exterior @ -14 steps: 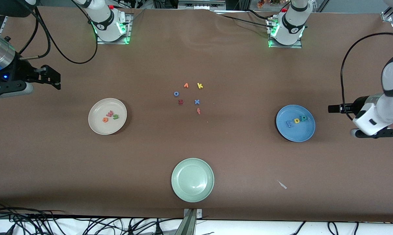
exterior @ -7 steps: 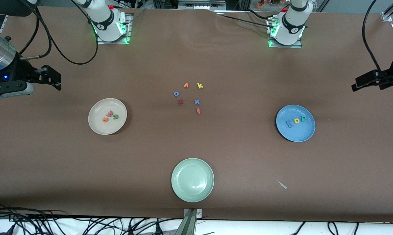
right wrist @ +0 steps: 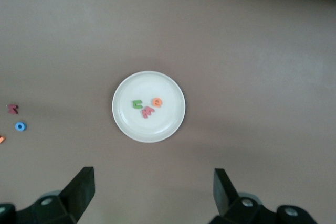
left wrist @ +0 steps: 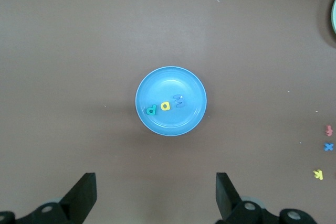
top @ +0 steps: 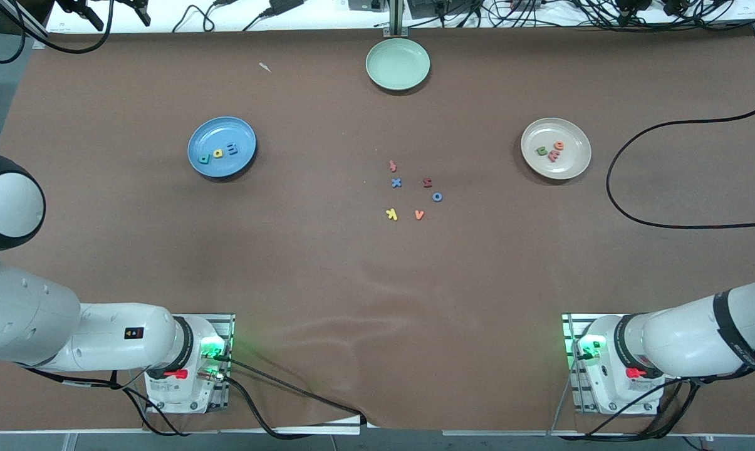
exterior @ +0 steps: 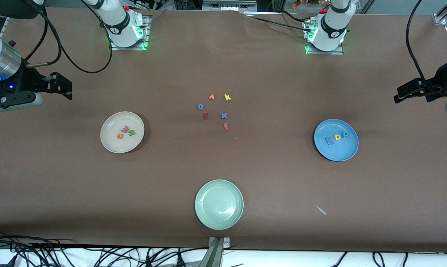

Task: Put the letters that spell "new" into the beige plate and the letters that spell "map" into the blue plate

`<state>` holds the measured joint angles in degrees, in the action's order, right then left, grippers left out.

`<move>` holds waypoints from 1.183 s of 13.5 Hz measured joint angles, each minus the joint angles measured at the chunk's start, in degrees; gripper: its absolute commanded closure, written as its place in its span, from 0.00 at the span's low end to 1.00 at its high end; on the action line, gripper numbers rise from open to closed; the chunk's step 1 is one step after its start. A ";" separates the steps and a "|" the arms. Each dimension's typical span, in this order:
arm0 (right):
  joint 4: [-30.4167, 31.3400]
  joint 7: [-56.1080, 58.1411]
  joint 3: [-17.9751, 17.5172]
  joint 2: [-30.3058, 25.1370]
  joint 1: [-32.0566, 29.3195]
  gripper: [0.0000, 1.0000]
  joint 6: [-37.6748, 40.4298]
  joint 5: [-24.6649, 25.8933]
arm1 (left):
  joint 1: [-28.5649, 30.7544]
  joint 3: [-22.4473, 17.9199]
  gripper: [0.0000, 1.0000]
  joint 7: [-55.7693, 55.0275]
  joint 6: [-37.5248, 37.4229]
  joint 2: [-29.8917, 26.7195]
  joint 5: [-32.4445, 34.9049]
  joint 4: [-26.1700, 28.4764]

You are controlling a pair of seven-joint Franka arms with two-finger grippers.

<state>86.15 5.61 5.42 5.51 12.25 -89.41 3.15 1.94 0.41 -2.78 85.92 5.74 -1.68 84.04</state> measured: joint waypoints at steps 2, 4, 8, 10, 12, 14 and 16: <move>0.00 -0.01 0.00 0.01 0.00 0.00 0.43 0.00 | -0.02 0.48 0.00 0.00 0.06 0.00 0.83 0.03; 0.00 -0.01 0.00 0.01 0.00 0.00 0.49 0.00 | -0.03 0.78 0.00 -0.02 0.06 -0.01 1.41 0.05; 0.00 -0.03 0.05 0.02 -0.01 0.00 0.53 0.00 | -0.03 0.85 0.00 -0.12 0.54 -0.07 1.44 0.04; 0.00 -0.05 0.09 0.02 -0.02 0.00 0.54 0.00 | -0.03 0.85 0.00 -0.13 0.57 -0.11 1.44 0.04; 0.00 -0.08 0.11 0.02 -0.05 0.00 0.56 0.00 | -0.03 0.86 0.00 -0.13 0.57 -0.19 1.45 -0.01; 0.00 -0.09 0.19 0.03 -0.18 0.00 0.58 0.00 | -0.03 0.86 0.00 -0.13 0.57 -0.23 1.45 -0.01; 0.00 -0.09 0.33 0.05 -0.22 0.00 0.58 0.00 | -0.03 0.86 0.00 -0.13 0.57 -0.23 1.45 -0.01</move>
<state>86.15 5.52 5.75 5.55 12.04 -88.83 3.15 1.91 1.28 -2.91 86.49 5.50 -0.24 84.04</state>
